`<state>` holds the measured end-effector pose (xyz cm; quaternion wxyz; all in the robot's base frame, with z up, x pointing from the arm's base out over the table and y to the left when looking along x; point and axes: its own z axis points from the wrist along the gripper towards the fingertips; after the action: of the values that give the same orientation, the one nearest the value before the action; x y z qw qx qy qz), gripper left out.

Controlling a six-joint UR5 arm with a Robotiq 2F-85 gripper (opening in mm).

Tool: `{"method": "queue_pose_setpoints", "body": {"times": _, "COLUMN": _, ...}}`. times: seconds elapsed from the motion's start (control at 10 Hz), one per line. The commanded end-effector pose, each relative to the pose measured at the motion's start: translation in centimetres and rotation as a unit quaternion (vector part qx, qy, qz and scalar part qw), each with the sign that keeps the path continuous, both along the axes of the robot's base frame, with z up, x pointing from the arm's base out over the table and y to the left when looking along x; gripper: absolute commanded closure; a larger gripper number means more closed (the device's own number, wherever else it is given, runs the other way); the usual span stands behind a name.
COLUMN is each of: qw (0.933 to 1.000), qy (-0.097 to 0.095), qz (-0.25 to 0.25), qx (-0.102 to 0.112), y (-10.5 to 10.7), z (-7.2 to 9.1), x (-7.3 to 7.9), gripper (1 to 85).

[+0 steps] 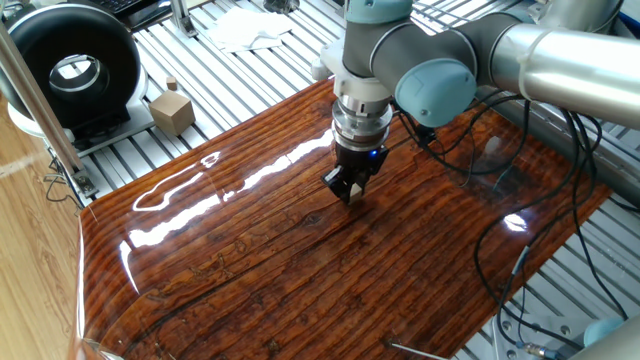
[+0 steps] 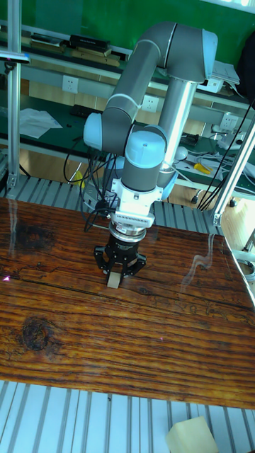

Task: Hold a small block with the gripper and sweep it from left to right on the table

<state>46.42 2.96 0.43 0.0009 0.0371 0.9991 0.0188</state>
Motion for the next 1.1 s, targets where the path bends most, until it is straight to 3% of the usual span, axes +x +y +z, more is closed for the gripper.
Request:
{"method": "queue_pose_setpoints", "body": {"times": 0.0, "qw": 1.0, "qy": -0.001, "qz": -0.005, "qx": 0.005, "y": 0.6, "z": 0.1, "x": 0.1, "gripper": 84.7}}
{"method": "queue_pose_setpoints", "body": {"times": 0.2, "qw": 0.9999, "qy": 0.003, "qz": -0.014, "qx": 0.006, "y": 1.5, "z": 0.8, "x": 0.0, "gripper": 84.7}}
{"method": "queue_pose_setpoints", "body": {"times": 0.6, "qw": 0.9999, "qy": -0.004, "qz": -0.016, "qx": 0.003, "y": 2.0, "z": -0.3, "x": 0.3, "gripper": 84.7}}
{"method": "queue_pose_setpoints", "body": {"times": 1.0, "qw": 0.9996, "qy": 0.006, "qz": -0.028, "qx": 0.005, "y": 3.6, "z": 1.3, "x": 0.4, "gripper": 84.7}}
